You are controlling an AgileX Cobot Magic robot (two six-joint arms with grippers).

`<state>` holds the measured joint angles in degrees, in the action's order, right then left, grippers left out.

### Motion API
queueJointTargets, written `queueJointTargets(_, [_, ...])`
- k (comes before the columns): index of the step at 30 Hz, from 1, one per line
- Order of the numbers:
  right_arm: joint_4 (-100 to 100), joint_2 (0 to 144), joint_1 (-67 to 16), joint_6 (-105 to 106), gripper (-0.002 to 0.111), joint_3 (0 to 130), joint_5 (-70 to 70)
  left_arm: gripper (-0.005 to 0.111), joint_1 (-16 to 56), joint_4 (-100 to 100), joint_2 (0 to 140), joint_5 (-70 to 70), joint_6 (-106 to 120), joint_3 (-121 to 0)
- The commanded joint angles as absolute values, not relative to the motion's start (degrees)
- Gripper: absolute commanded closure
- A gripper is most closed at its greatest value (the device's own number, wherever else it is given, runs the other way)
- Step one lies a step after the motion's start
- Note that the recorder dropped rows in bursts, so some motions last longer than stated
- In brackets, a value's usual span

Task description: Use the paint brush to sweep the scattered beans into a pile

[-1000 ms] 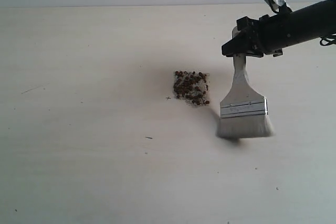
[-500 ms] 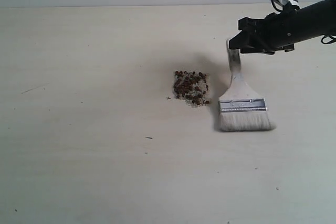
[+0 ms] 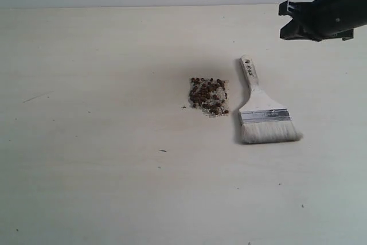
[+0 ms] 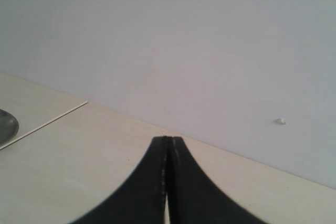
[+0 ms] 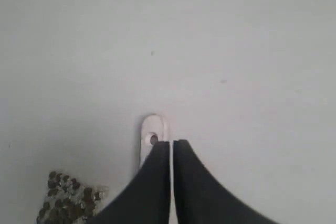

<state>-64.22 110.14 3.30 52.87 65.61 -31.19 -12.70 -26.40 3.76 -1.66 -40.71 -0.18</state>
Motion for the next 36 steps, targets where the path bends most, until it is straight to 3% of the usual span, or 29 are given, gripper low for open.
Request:
queueJointTargets(1, [-63.4,97.9,3.0,54.3,0.108,57.2,-23.9,0.107,-12.6,-26.4,3.5,-1.9,-40.6,0.0])
queueJointTargets(9, [-73.0,65.9,-4.3,64.7,0.108,32.5,-5.8,0.107,-12.6,-26.4,3.5,-1.9,-40.6,0.0])
queueJointTargets(14, [-73.7,42.7,-9.4,64.7,0.108,20.2,-4.3,0.107,-12.6,-26.4,3.5,-1.9,-40.6,0.0])
queueJointTargets(21, [-73.7,13.0,-10.0,61.2,0.108,9.2,-5.9,0.107,-12.6,-26.4,3.5,-1.9,-40.6,0.0])
queueJointTargets(27, [-73.5,0.1,-10.0,61.2,0.108,4.2,-7.7,0.107,-12.6,-26.4,3.5,-1.9,-40.6,0.0])
queueJointTargets(36, [-73.4,0.0,-10.0,61.3,0.108,0.9,-13.2,0.107,-12.6,-26.4,3.5,-1.9,-40.6,0.0])
